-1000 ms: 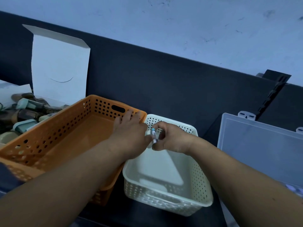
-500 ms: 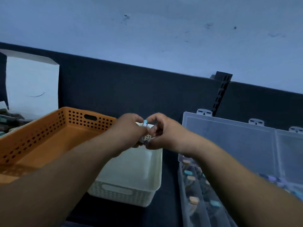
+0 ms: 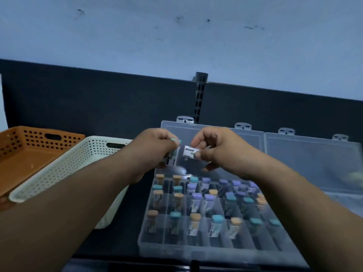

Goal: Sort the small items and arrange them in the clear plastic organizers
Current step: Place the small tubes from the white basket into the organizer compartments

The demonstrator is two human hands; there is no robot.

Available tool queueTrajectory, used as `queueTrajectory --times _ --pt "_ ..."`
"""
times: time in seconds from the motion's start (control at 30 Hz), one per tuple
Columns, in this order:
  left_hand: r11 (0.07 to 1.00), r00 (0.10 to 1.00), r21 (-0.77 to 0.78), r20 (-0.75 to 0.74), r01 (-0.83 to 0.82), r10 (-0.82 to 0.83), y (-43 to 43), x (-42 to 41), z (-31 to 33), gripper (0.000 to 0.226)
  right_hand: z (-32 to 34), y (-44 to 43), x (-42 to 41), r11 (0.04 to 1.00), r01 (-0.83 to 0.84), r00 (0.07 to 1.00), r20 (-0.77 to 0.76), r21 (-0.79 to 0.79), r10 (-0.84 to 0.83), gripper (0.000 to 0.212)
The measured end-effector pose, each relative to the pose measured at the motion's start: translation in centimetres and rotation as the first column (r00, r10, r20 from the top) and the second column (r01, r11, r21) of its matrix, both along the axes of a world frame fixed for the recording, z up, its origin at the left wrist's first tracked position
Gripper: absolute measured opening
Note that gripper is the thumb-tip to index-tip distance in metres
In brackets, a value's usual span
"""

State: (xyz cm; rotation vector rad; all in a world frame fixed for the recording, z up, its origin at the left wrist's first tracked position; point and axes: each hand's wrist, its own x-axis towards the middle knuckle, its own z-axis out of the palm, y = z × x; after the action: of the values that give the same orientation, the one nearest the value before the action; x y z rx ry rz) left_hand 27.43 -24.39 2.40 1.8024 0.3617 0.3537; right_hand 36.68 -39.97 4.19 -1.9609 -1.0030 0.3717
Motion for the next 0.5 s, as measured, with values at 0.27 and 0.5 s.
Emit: queueTrajectory --times 0.27,0.5 --pt "0.966 0.995 0.239 0.004 0.098 -0.102 -7.7 2.1 -0.1 0.003 0.0 -9.0 2.2 0.985 0.148 0.975 0.180 -0.086 -0.130 0.016" --pt "0.926 0.989 0.350 -0.096 0.143 -0.116 -11.9 3.8 -1.4 0.007 -1.0 -13.6 3.8 0.959 0.131 0.975 0.209 -0.251 -0.079 0.011"
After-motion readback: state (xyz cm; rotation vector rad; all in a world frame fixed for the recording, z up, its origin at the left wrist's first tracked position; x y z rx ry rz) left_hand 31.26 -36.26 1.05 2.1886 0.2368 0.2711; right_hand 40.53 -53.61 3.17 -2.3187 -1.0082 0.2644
